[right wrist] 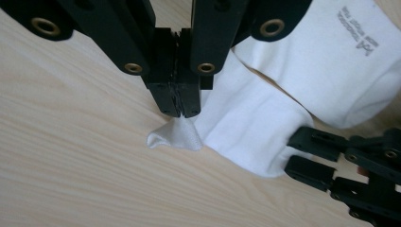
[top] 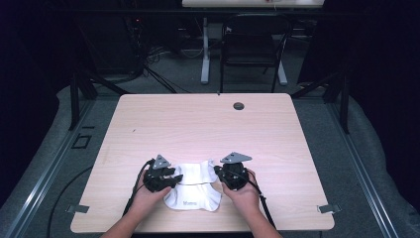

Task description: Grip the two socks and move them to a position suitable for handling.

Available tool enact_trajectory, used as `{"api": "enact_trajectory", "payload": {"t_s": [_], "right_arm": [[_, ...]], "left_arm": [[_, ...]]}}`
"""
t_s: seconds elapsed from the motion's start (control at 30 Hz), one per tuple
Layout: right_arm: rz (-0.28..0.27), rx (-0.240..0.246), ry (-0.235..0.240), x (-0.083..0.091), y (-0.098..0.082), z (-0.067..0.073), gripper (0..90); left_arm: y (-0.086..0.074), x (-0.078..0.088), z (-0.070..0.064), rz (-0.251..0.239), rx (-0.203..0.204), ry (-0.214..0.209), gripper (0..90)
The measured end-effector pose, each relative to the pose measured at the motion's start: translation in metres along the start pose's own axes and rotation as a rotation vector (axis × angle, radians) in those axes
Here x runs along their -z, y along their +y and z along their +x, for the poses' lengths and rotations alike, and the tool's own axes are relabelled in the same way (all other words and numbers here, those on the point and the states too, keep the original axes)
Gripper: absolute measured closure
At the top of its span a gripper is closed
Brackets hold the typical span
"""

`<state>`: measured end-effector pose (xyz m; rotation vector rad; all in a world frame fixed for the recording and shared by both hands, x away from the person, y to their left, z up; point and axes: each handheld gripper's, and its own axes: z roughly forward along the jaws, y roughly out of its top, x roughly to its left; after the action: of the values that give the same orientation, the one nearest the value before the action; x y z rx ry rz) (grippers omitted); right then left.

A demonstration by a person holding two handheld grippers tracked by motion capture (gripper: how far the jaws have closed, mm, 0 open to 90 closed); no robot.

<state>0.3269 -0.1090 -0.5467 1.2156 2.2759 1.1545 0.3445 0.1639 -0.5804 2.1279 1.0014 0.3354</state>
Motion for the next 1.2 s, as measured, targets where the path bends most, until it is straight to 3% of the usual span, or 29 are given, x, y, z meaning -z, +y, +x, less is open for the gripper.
{"api": "enact_trajectory", "payload": {"t_s": [0.13,0.17,0.27,0.43,0.5,0.6,0.7,0.8,1.0,1.2], "right_arm": [[0.031,0.005,-0.017,-0.004,-0.009,-0.005,88.7],[0.066,-0.004,-0.031,-0.008,-0.015,-0.009,86.8],[0.102,-0.049,-0.027,-0.013,-0.022,-0.016,81.0],[0.087,-0.058,-0.051,-0.006,-0.02,-0.02,77.3],[0.016,-0.055,-0.067,0.005,-0.015,-0.02,77.7],[-0.033,-0.034,-0.038,0.007,-0.011,-0.017,78.6],[-0.027,-0.022,-0.002,-0.002,-0.008,-0.013,78.2],[0.002,-0.026,0.002,-0.013,-0.009,-0.013,76.5],[0.072,-0.027,-0.036,-0.03,-0.017,-0.02,76.8],[0.072,-0.02,-0.054,-0.027,-0.019,-0.021,75.4]], "left_arm": [[0.0,0.0,0.0,-0.003,0.0,0.002,55.9],[0.0,0.0,-0.001,-0.003,-0.001,0.004,55.9],[-0.001,0.0,-0.001,-0.005,-0.005,0.005,55.9],[0.0,0.0,0.0,-0.005,-0.005,0.0,55.9],[0.0,0.0,0.0,-0.005,-0.005,0.001,55.9],[0.0,0.0,0.0,-0.006,-0.002,0.002,55.9],[0.0,-0.001,0.0,-0.008,0.007,-0.003,55.9],[0.0,-0.001,0.001,-0.009,0.009,-0.003,55.9],[-0.001,0.0,0.003,-0.011,0.01,-0.011,55.9],[-0.002,0.0,0.003,-0.018,0.02,-0.02,55.5]]}}
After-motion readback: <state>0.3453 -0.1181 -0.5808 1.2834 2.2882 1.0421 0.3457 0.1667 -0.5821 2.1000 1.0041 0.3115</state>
